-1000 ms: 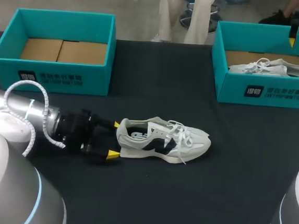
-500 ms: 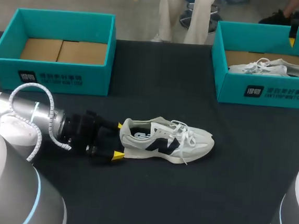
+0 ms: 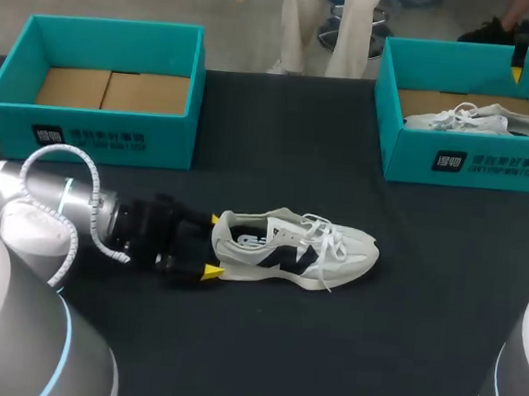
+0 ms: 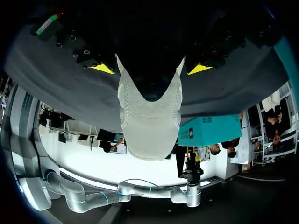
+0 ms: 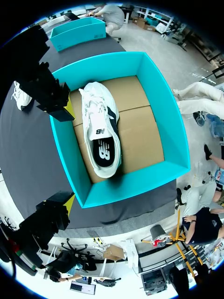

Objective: Take the shoe out of the shoebox, open the shoe tongue, remove and reinsert the insole, then place the shoe into the shoebox

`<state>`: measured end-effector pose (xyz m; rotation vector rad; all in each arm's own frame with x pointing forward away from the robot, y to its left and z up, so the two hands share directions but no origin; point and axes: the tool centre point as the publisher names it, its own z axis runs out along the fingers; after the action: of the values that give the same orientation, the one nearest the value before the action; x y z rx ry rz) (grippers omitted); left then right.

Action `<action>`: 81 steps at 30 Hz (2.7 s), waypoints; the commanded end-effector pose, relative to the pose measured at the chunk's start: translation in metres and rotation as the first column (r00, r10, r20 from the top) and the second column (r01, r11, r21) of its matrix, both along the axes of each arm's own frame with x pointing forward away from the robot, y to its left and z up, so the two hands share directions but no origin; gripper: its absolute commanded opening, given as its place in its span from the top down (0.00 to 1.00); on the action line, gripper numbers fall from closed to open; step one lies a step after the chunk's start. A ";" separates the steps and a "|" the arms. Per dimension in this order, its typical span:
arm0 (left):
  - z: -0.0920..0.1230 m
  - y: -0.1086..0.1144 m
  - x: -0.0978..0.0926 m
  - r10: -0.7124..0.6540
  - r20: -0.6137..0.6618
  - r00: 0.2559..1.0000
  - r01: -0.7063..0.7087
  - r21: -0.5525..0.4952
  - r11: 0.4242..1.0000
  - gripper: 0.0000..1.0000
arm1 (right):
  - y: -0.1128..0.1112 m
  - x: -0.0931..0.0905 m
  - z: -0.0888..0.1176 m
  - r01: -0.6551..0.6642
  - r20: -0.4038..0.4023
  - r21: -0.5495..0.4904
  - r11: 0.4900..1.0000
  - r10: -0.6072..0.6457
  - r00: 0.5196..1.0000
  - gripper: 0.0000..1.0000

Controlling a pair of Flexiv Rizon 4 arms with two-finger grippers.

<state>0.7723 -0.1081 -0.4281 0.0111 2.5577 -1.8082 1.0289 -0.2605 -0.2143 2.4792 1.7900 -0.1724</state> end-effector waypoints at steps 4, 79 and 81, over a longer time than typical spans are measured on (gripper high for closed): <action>-0.003 -0.011 0.000 0.000 -0.004 1.000 0.000 0.012 1.000 0.00 | 0.000 0.001 0.000 0.001 -0.001 0.000 1.000 -0.001 1.000 0.00; -0.013 -0.011 0.001 0.054 -0.027 0.998 -0.053 0.048 0.997 1.00 | 0.230 -0.153 -0.025 -0.016 -0.028 -0.027 1.000 0.015 0.999 0.00; -0.013 -0.011 0.001 0.054 -0.027 0.998 -0.053 0.048 0.997 1.00 | 0.230 -0.153 -0.025 -0.016 -0.028 -0.027 1.000 0.015 0.999 0.00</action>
<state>0.7743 -0.1185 -0.4349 -0.0808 2.5894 -1.7444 0.8725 -0.0318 -0.2383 2.4541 1.8036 -0.2186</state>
